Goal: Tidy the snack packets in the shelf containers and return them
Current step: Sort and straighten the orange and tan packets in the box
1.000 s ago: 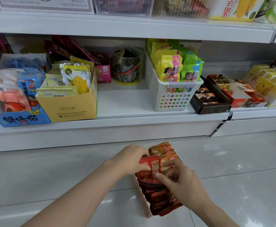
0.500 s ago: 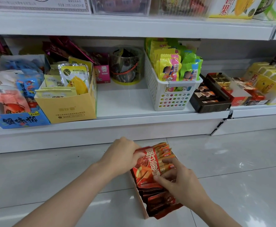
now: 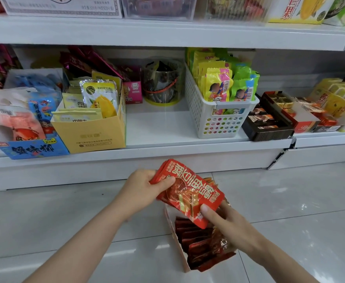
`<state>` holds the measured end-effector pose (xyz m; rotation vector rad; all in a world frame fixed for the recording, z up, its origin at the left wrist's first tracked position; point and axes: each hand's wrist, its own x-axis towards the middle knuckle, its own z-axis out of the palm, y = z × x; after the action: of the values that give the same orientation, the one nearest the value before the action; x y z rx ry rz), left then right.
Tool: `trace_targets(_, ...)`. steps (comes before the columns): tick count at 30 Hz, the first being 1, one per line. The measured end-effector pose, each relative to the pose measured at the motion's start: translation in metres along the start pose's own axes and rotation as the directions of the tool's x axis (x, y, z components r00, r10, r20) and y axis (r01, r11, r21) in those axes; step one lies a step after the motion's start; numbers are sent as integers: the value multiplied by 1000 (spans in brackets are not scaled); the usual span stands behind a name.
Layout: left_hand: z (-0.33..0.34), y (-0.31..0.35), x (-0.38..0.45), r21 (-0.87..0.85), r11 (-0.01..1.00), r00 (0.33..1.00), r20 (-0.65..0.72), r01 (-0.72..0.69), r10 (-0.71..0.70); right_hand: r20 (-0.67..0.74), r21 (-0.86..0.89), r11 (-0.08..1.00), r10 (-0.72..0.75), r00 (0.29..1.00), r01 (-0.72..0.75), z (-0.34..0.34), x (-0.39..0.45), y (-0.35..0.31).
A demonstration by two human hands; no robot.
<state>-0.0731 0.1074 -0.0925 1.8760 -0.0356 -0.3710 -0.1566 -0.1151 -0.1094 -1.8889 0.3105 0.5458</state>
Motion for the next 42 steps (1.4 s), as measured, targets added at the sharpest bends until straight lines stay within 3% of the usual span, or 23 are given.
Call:
trace_targets(3, 17, -20, -10, -359, 915, 983, 98, 183, -158, 67, 108, 991, 78, 995, -85, -1, 0, -5)
trace_targets(7, 20, -34, -12, -471, 813, 937, 228, 344, -264, 86, 108, 984, 136, 987, -145, -3, 10, 0)
trace_targets(12, 16, -26, -5, -422, 777, 868, 386, 468, -313, 98, 21, 978, 207, 973, -210, -6, 18, 3)
trace_targets(18, -7, -9, 11, -307, 761, 765, 536, 572, -358, 77, -103, 980, 178, 981, -170, -7, 19, 5)
trace_targets(22, -11, 4, 19, -160, 779, 646, 670, 606, -365, 47, -88, 986, 148, 988, -144, -3, 20, 5)
trace_targets(24, -13, 7, 24, -96, 799, 609, 702, 593, -368, 55, -73, 989, 129, 990, -125, -3, 21, 6)
trace_targets(31, 0, 3, 23, 59, 929, 641, 708, 366, -298, 49, 36, 997, 61, 997, -63, -1, 22, 10)
trace_targets(34, -6, 4, 25, -19, 905, 545, 804, 424, -238, 58, 38, 999, 26, 998, -29, 1, 23, 14)
trace_targets(36, -5, 10, 25, -28, 878, 520, 815, 478, -256, 52, 41, 999, 1, 999, -3, 1, 24, 16)
trace_targets(39, 12, 13, 30, 203, 910, 626, 670, 361, -398, 42, 25, 999, -35, 999, 34, 2, 24, 17)
trace_targets(42, 21, 16, 36, 440, 871, 616, 631, 217, -472, 41, -15, 999, -40, 998, 41, 4, 23, 17)
